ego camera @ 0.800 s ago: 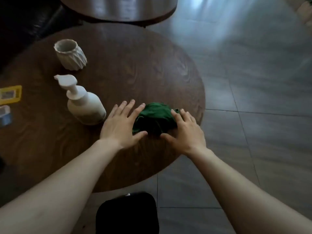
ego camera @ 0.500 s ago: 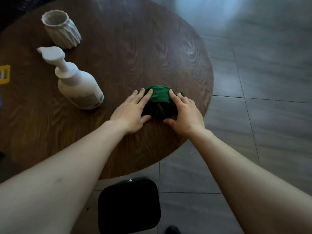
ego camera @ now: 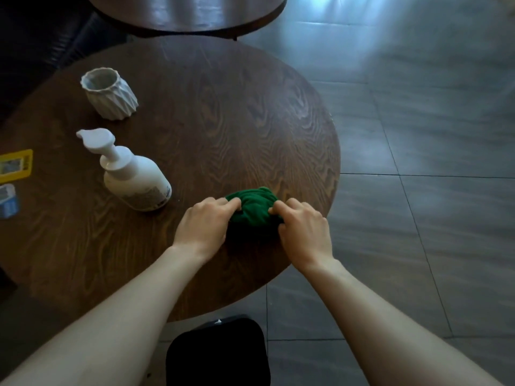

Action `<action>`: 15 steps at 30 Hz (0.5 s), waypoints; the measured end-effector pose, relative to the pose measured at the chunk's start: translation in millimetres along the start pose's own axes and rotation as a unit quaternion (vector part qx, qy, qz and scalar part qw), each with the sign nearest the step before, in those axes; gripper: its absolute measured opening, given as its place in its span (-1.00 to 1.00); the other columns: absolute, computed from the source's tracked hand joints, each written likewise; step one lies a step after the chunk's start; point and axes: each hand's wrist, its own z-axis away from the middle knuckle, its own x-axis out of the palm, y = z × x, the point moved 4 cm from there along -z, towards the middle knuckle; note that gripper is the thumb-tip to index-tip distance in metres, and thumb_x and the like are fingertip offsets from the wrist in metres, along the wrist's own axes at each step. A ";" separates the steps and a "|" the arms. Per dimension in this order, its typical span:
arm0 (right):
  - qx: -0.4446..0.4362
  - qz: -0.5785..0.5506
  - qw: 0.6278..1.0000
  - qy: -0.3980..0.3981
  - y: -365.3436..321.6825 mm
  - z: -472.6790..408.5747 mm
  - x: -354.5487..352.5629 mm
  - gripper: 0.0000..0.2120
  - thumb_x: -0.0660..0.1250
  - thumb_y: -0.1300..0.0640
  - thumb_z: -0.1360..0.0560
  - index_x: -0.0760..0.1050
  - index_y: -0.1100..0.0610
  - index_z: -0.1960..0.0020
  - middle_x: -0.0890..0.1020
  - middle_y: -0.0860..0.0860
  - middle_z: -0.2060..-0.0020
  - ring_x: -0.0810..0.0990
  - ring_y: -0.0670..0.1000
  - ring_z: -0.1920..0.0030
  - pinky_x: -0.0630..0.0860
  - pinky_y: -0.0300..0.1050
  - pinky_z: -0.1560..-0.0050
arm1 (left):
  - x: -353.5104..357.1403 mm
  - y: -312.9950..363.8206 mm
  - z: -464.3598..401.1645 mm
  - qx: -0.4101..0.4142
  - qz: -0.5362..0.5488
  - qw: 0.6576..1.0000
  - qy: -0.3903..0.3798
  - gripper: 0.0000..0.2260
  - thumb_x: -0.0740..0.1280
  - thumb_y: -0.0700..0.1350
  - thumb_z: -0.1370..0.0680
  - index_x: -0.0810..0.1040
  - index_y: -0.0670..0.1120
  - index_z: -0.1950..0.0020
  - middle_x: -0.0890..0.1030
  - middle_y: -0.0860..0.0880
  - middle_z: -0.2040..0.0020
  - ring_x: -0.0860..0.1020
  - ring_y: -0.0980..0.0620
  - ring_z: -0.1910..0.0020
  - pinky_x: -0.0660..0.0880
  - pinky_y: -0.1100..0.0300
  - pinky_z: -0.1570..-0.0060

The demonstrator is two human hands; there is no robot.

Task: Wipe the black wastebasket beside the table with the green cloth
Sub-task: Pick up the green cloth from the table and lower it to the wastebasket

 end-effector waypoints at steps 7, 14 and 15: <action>-0.010 0.013 1.000 0.006 -10.7 19.9 -47.7 -0.72 0.45 0.23 -0.50 0.61 -0.04 -0.15 0.62 -0.04 0.12 0.59 0.08 0.16 0.47 -0.04 0.36 | -49.4 24.7 28.2 -0.008 -0.017 1.000 0.002 -0.66 0.41 -0.25 -0.51 0.56 0.02 -0.24 0.65 0.02 0.05 0.60 -0.03 0.08 0.61 0.04 0.21; -0.007 0.009 1.000 0.026 -24.7 41.4 -142.5 -0.65 0.55 0.21 -0.40 0.59 -0.13 -0.07 0.60 -0.12 0.17 0.60 0.01 0.21 0.49 -0.05 0.42 | -146.1 67.9 43.4 -0.033 -0.036 0.998 0.040 -0.66 0.41 -0.25 -0.51 0.58 0.07 -0.22 0.66 0.08 0.03 0.61 0.02 0.05 0.62 0.08 0.19; -0.010 0.013 0.999 0.030 -27.7 44.5 -154.9 -0.64 0.57 0.20 -0.38 0.59 -0.15 -0.05 0.60 -0.12 0.18 0.60 0.00 0.22 0.47 -0.06 0.44 | -159.3 74.1 45.9 -0.034 -0.039 0.998 0.044 -0.66 0.42 -0.26 -0.50 0.58 0.07 -0.21 0.66 0.08 0.04 0.61 0.02 0.05 0.62 0.08 0.20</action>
